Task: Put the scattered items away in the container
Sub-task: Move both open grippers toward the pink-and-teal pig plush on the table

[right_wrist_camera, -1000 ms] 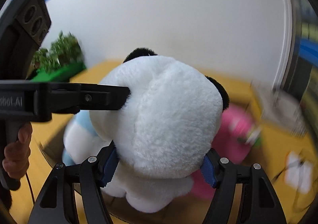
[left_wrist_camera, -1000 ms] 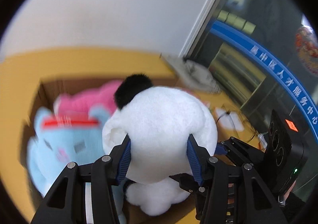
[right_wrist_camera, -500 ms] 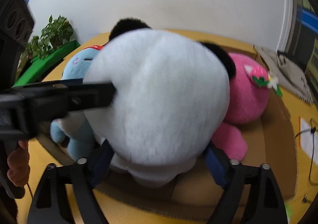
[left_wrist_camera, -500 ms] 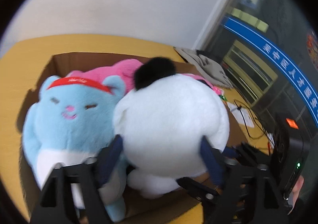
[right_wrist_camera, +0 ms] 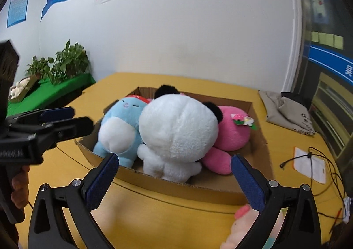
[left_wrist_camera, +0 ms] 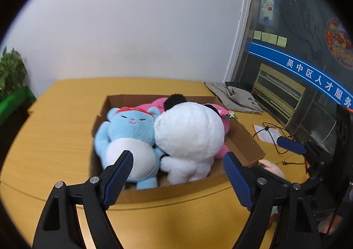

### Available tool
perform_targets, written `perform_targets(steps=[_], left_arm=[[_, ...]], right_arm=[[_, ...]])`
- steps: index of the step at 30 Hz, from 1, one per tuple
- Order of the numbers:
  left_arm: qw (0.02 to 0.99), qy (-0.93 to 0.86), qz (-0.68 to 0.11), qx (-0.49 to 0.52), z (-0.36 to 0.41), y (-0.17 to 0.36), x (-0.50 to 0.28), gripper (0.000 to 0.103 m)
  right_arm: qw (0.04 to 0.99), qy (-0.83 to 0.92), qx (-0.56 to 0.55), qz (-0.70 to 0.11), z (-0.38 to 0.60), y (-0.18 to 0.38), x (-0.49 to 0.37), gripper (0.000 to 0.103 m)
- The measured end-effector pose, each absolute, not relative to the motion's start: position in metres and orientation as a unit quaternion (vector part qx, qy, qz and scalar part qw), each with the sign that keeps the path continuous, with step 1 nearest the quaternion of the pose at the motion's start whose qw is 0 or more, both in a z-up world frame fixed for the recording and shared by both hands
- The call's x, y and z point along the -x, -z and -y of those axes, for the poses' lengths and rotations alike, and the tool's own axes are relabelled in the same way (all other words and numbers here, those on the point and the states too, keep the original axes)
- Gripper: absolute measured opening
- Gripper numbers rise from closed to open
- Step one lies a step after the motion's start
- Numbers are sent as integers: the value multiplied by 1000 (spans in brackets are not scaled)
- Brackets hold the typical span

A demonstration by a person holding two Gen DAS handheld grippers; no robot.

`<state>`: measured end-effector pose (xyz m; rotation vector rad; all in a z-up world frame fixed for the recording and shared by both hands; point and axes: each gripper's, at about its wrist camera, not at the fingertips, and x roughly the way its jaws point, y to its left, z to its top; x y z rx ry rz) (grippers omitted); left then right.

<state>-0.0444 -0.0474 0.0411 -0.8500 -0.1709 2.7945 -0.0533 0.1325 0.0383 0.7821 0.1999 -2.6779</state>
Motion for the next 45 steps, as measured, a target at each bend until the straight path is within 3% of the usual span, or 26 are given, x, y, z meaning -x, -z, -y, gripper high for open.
perform_targets(steps=[26, 45], left_arm=[[129, -951, 21, 279, 3, -57, -19, 85], [136, -951, 64, 271, 30, -50, -16, 85]], right_arm=[[147, 948, -277, -55, -158, -39, -10, 103], [147, 944, -288, -68, -148, -27, -7, 103]])
